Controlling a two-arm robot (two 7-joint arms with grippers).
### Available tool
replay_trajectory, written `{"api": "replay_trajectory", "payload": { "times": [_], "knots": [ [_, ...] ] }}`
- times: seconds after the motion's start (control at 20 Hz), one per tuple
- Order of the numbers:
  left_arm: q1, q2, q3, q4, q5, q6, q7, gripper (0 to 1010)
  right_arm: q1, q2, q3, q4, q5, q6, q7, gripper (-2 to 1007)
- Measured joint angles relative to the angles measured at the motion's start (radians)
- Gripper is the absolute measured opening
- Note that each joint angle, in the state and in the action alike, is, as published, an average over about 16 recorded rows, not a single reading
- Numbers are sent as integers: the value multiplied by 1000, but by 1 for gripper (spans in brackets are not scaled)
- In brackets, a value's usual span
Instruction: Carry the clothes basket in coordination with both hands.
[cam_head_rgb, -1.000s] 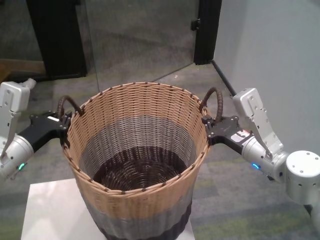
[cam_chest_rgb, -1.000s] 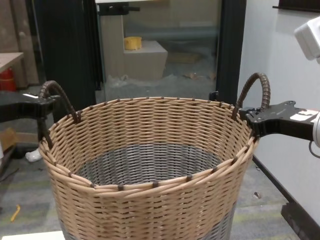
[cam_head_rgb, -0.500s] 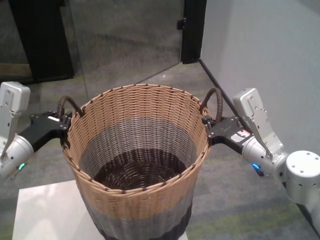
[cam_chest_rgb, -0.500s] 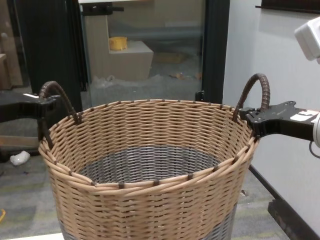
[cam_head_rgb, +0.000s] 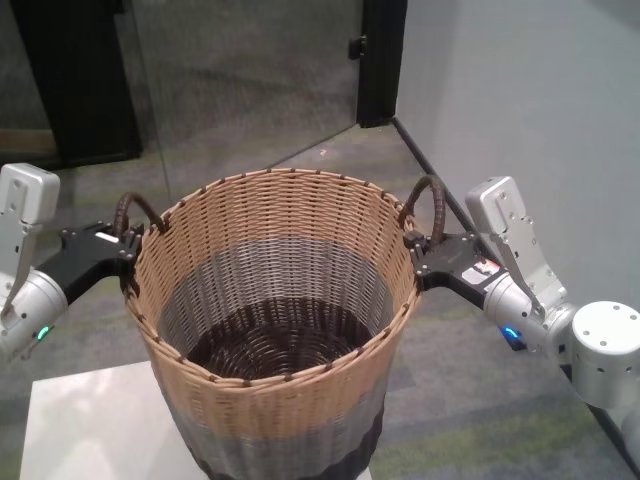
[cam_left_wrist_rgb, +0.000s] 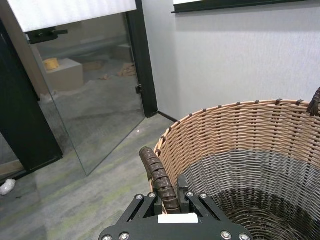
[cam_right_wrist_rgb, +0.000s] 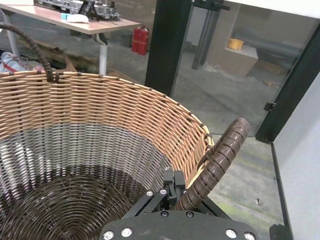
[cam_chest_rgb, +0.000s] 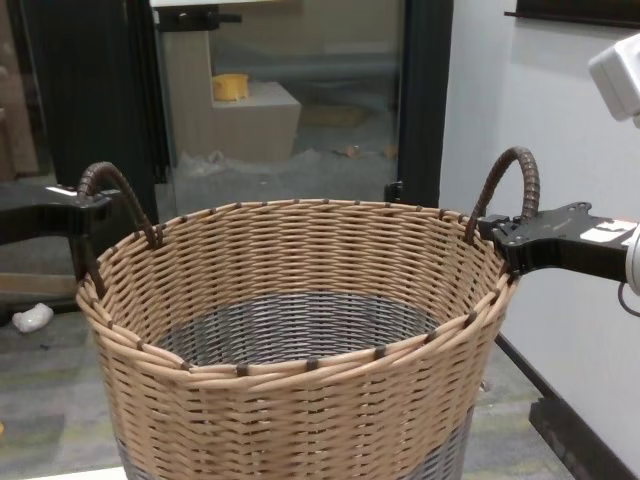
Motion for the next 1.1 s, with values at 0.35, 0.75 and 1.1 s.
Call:
{"api": "replay_trajectory", "payload": {
  "times": [0.35,0.75,1.1],
  "knots": [
    [0,0,0,0,0,0,0,196,0,0,0,0,0,0,0,21],
    [0,0,0,0,0,0,0,196,0,0,0,0,0,0,0,21],
    [0,0,0,0,0,0,0,196,0,0,0,-1,0,0,0,21]
  ]
}}
